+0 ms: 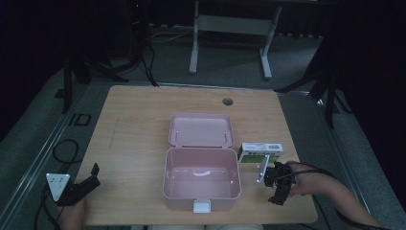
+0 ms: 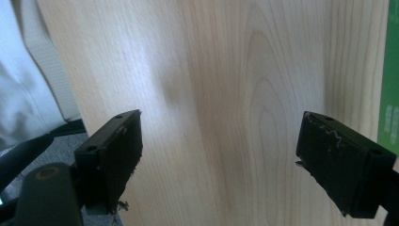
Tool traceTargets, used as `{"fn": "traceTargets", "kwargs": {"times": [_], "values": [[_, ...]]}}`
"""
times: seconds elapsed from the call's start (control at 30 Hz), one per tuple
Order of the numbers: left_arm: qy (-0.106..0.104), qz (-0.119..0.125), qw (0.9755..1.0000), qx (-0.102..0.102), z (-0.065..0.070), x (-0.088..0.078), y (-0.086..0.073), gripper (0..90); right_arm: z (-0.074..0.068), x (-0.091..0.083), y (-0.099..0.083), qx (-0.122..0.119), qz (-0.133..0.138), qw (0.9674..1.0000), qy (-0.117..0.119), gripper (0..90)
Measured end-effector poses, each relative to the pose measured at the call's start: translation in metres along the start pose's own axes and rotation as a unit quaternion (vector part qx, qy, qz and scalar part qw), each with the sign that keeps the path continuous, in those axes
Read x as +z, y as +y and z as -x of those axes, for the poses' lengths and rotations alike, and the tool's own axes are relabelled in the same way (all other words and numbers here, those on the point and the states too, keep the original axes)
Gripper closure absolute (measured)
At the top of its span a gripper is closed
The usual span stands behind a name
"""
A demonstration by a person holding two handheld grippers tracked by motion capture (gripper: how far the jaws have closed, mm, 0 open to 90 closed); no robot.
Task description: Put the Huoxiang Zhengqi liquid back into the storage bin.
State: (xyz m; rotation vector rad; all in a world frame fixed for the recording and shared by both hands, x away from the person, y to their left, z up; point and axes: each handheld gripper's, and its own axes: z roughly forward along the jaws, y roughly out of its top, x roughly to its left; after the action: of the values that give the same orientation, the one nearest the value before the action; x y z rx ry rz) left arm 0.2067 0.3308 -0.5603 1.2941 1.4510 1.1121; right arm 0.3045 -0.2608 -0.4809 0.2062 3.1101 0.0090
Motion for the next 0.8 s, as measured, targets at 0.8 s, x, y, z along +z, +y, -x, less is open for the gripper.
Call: {"fn": "traceTargets", "kwargs": {"times": [0.8], "values": [[-0.003,-0.002,1.0000,0.002,0.001,0.001,0.000,2.1,0.016,-0.059,0.028,-0.038,0.047,0.9971,-0.047,22.4]]}}
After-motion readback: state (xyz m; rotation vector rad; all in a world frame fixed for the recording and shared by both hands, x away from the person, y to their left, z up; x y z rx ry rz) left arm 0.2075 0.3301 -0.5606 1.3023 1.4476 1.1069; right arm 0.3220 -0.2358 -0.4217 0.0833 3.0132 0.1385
